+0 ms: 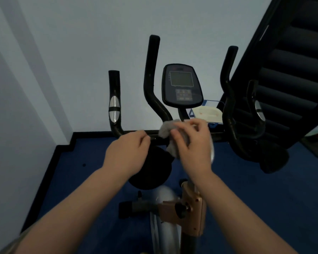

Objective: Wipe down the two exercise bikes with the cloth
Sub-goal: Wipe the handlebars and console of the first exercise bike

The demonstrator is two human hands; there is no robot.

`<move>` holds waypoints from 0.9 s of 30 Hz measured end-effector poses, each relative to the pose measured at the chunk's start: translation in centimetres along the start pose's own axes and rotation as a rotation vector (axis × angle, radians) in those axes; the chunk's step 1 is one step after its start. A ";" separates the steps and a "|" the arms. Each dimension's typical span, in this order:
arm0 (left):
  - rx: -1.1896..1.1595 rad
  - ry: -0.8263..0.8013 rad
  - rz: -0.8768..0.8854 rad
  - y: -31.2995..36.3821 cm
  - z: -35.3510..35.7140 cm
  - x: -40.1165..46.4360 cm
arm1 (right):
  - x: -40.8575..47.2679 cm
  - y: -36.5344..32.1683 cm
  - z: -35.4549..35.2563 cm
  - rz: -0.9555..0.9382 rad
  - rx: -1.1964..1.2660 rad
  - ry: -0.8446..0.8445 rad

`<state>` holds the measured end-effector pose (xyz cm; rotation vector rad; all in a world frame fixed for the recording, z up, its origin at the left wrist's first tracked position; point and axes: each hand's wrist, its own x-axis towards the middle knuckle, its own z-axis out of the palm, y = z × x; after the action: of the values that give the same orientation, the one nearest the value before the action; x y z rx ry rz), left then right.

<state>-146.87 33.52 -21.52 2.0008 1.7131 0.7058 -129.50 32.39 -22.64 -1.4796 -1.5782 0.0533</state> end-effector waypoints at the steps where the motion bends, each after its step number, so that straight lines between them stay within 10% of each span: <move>1: 0.055 0.020 0.019 0.5 0.3 0.2 | 0.1 0.3 0.6 -0.049 -0.059 -0.068; 8: 0.414 0.126 0.136 0.2 2.1 -0.2 | -3.6 3.1 1.6 -0.192 -0.045 -0.072; 27: 0.210 0.276 0.085 0.3 1.9 -1.1 | 1.1 2.3 2.7 -0.152 -0.075 -0.095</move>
<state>-145.62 32.45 -22.91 2.2139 1.9370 0.9005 -129.23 35.32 -24.88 -1.4279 -1.7828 -0.0236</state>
